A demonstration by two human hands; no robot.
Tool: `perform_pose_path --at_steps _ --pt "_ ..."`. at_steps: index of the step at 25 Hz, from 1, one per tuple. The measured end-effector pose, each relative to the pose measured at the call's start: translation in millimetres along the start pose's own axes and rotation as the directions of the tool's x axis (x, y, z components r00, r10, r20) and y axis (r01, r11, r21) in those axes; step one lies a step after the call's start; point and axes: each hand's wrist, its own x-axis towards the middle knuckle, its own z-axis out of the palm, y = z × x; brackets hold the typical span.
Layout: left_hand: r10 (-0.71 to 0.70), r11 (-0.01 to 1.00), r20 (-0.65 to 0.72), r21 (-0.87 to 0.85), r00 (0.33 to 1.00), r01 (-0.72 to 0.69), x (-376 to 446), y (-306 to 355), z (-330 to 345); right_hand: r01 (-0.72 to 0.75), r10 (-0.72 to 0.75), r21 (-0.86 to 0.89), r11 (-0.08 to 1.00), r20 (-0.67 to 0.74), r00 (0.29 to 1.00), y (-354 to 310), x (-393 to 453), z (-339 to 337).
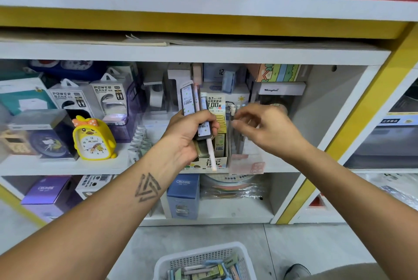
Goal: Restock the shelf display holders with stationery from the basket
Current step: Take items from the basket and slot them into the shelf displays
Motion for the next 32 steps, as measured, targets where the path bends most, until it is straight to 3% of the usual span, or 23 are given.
perform_pose_path --at_steps 2,4,8,15,24,28,32 --pt "0.007 0.998 -0.028 -0.056 1.000 -0.009 0.1 2.0 -1.3 -0.248 0.147 0.376 0.893 0.276 0.950 -19.0 -1.9 11.1" --pt "0.014 0.993 -0.055 -0.112 0.998 -0.020 -0.4 4.3 -3.6 -0.324 0.126 0.444 0.835 0.418 0.899 -28.7 -4.0 26.8" --pt "0.047 0.986 -0.059 -0.159 0.997 -0.056 -2.9 8.9 -7.0 -0.369 0.152 0.521 0.770 0.413 0.898 -36.3 1.6 34.4" --pt "0.122 0.980 -0.135 -0.141 0.983 -0.141 -0.4 15.4 -12.5 -0.362 0.116 0.468 0.806 0.476 0.872 -29.0 -0.6 13.4" --pt "0.080 0.995 -0.058 -0.057 0.995 -0.083 -1.0 4.6 -3.0 -0.329 0.163 0.566 0.756 0.324 0.932 -1.5 3.3 -6.2" --pt "0.054 0.998 -0.015 -0.033 0.998 -0.055 -2.4 0.6 -1.3 -0.168 0.201 0.588 0.791 0.011 0.980 8.7 8.4 -18.0" --pt "0.038 0.999 -0.003 0.028 0.999 -0.038 -2.3 -1.6 -1.4 0.029 0.121 0.469 0.882 -0.288 0.950 9.2 19.4 -18.7"
